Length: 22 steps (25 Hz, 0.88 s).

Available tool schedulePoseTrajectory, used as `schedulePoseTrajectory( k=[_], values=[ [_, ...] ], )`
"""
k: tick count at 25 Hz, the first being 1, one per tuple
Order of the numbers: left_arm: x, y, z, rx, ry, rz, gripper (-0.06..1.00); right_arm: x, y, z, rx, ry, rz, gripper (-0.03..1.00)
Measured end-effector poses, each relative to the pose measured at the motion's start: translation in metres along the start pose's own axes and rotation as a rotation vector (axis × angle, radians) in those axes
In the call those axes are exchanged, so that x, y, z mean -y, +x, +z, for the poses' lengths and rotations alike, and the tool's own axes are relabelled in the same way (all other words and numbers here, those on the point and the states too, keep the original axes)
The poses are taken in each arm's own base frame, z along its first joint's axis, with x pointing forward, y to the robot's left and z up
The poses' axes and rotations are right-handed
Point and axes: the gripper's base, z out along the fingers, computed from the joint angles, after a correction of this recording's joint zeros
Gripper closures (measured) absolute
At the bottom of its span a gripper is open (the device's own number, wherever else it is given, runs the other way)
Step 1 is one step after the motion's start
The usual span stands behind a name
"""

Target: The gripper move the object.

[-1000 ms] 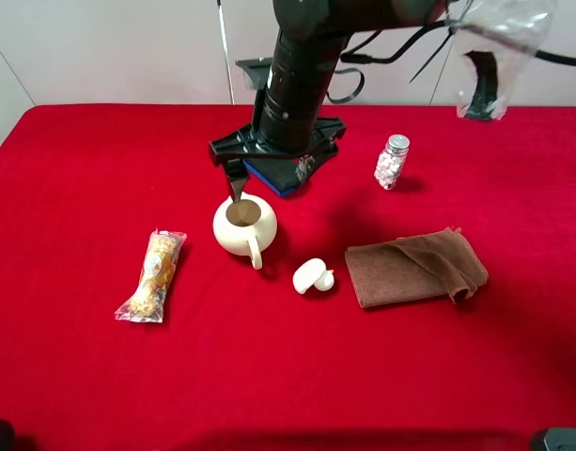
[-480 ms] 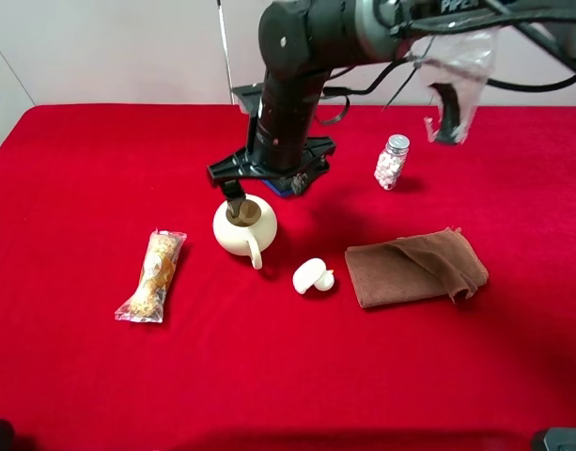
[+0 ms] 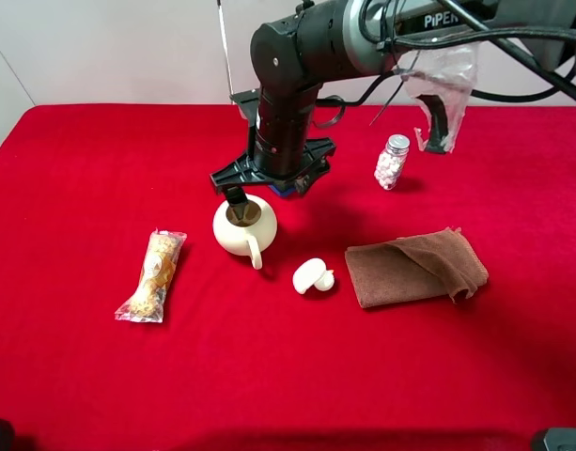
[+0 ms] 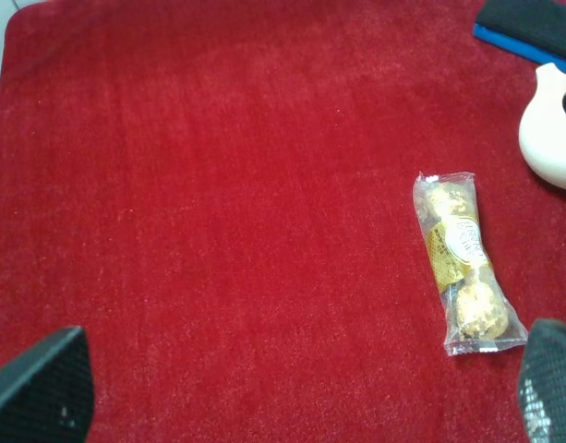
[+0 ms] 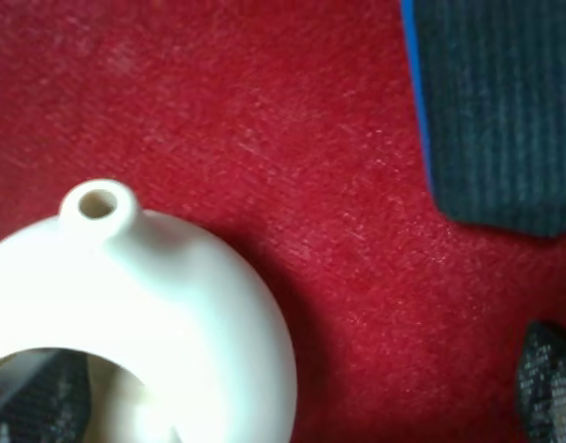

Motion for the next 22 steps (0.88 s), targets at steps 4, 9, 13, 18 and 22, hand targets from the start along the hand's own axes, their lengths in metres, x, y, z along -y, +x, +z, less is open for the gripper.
schedulePoseTrajectory(
  k=[4, 9, 13, 18, 22],
  values=[
    [0.000, 0.000, 0.000, 0.000, 0.000, 0.000, 0.04, 0.001, 0.000, 0.000, 0.002, 0.008, -0.004, 0.27],
    [0.000, 0.000, 0.000, 0.000, 0.000, 0.000, 0.04, 0.001, 0.000, 0.004, -0.005, 0.011, -0.004, 0.27],
    [0.000, 0.000, 0.000, 0.000, 0.000, 0.000, 0.04, 0.002, 0.004, 0.019, -0.041, 0.021, -0.003, 0.27],
    [0.000, 0.000, 0.000, 0.000, 0.000, 0.000, 0.04, 0.003, 0.005, 0.024, -0.054, 0.025, -0.003, 0.27],
    [0.000, 0.000, 0.000, 0.000, 0.000, 0.000, 0.04, 0.002, 0.006, 0.024, -0.057, 0.017, 0.006, 0.27]
  ],
)
